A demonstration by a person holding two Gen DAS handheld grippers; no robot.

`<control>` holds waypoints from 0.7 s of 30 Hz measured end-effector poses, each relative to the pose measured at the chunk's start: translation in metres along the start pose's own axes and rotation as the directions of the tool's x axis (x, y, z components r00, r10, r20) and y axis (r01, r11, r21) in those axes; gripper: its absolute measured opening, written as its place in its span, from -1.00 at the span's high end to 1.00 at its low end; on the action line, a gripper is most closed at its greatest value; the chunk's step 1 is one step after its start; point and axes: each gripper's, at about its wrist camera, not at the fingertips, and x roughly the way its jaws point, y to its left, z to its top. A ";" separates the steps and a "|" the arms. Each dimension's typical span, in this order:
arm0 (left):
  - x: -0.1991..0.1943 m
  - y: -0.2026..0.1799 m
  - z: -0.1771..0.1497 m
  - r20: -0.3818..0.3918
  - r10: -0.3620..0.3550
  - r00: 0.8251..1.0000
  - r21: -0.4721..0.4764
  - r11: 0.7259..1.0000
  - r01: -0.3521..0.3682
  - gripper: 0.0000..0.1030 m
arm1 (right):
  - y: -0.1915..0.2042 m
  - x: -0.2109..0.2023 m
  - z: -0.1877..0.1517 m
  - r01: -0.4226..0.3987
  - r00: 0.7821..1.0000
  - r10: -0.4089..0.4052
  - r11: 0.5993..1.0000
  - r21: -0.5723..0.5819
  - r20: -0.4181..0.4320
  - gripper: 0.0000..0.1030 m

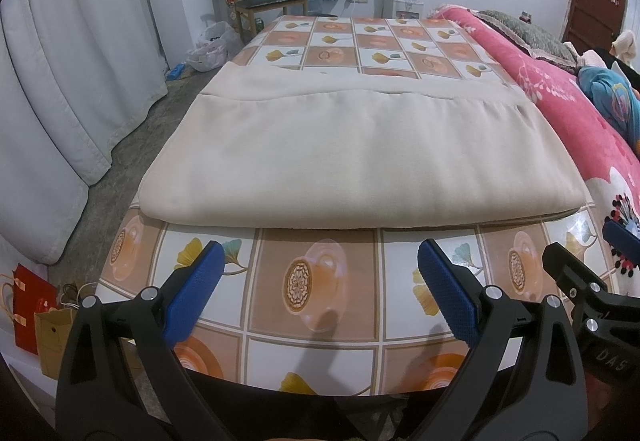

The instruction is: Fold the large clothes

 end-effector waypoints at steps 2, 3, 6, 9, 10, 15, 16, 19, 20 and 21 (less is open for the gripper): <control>0.000 0.000 0.000 -0.001 0.000 1.000 0.002 1.000 0.000 -0.82 | 0.001 0.000 0.001 0.000 1.000 0.000 1.000 -0.003 0.000 -0.87; 0.000 0.000 0.000 -0.001 -0.001 1.000 0.001 1.000 0.001 -0.82 | 0.001 0.000 0.002 -0.001 1.000 0.001 1.000 -0.004 0.000 -0.87; 0.000 0.000 0.000 -0.001 -0.001 1.000 0.002 1.000 0.001 -0.82 | 0.002 0.000 0.002 0.000 1.000 0.000 1.000 -0.005 -0.001 -0.87; -0.001 0.000 0.000 0.001 -0.001 1.000 0.001 1.000 0.001 -0.82 | 0.002 -0.001 0.001 0.000 1.000 0.000 1.000 -0.005 0.000 -0.87; -0.001 -0.002 0.000 0.002 -0.001 1.000 0.002 1.000 0.001 -0.82 | 0.002 0.000 0.002 0.000 1.000 0.000 1.000 -0.005 0.000 -0.87; -0.001 -0.002 0.000 0.001 0.000 1.000 0.000 1.000 0.000 -0.82 | 0.002 0.000 0.002 0.000 1.000 0.000 1.000 -0.004 -0.001 -0.87; -0.001 -0.001 0.000 0.001 -0.001 1.000 0.000 1.000 0.001 -0.82 | 0.002 0.000 0.002 0.000 1.000 0.000 1.000 -0.004 -0.001 -0.87; -0.002 -0.002 0.001 0.002 -0.002 1.000 0.001 1.000 0.002 -0.82 | 0.002 0.000 0.002 0.000 1.000 0.000 1.000 -0.005 0.000 -0.87; -0.001 0.000 0.001 0.001 -0.002 1.000 0.001 1.000 0.002 -0.82 | 0.002 0.000 0.002 0.000 1.000 0.000 1.000 -0.005 -0.001 -0.87; -0.002 -0.002 0.001 0.001 -0.002 1.000 0.001 1.000 0.002 -0.82 | 0.002 -0.001 0.002 0.000 1.000 0.000 1.000 -0.004 -0.001 -0.87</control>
